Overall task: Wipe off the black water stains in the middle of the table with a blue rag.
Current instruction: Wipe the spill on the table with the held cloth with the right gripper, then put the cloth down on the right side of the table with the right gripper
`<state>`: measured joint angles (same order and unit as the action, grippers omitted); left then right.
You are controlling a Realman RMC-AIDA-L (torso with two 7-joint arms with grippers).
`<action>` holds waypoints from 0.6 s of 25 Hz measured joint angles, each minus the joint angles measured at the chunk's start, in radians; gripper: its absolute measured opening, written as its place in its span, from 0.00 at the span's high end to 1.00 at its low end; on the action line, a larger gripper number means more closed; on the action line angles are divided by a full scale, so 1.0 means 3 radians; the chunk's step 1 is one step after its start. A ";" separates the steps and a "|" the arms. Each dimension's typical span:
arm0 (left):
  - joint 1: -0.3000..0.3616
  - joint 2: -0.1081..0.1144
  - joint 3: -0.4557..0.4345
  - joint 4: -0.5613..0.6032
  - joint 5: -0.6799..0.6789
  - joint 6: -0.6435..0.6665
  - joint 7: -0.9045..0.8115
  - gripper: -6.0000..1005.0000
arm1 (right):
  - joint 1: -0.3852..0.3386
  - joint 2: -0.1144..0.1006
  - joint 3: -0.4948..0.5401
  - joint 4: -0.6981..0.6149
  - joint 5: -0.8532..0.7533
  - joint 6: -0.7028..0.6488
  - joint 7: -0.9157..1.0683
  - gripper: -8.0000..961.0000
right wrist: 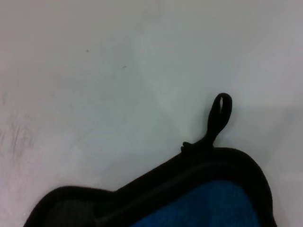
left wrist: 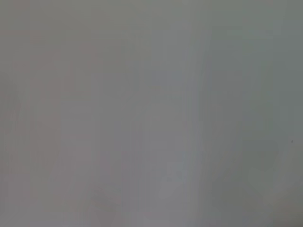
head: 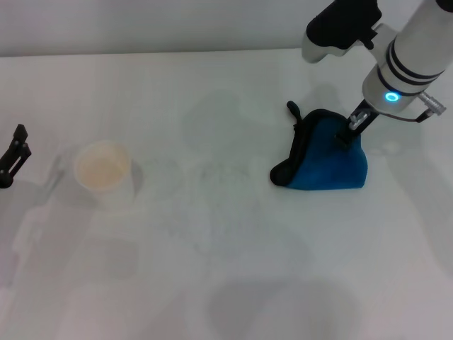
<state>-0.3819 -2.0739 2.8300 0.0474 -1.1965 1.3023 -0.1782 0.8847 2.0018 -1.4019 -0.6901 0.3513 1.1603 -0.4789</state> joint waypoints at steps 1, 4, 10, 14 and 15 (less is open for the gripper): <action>0.0000 0.0000 0.0000 0.0000 0.0000 0.0000 0.0000 0.12 | -0.0002 0.0000 0.0015 0.0000 0.0000 0.0003 -0.0015 0.81; 0.0000 0.0000 0.0001 0.0000 0.0000 0.0000 0.0000 0.12 | -0.0003 0.0002 0.0026 -0.0004 -0.0002 0.0042 -0.0020 0.81; 0.0000 -0.0002 0.0001 0.0001 0.0000 0.0000 0.0000 0.12 | -0.0005 0.0004 0.0034 -0.0030 -0.0004 0.0115 -0.0013 0.80; 0.0002 -0.0005 0.0001 0.0001 0.0000 0.0000 0.0000 0.12 | -0.0023 0.0012 0.0038 -0.0068 -0.0005 0.0121 -0.0007 0.80; 0.0006 -0.0005 0.0001 0.0001 0.0000 0.0000 -0.0001 0.12 | -0.0036 0.0015 0.0049 -0.0093 -0.0006 0.0121 -0.0007 0.80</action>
<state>-0.3802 -2.0755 2.8302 0.0476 -1.1964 1.3023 -0.1784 0.8738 2.0062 -1.3873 -0.7180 0.3496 1.1966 -0.4809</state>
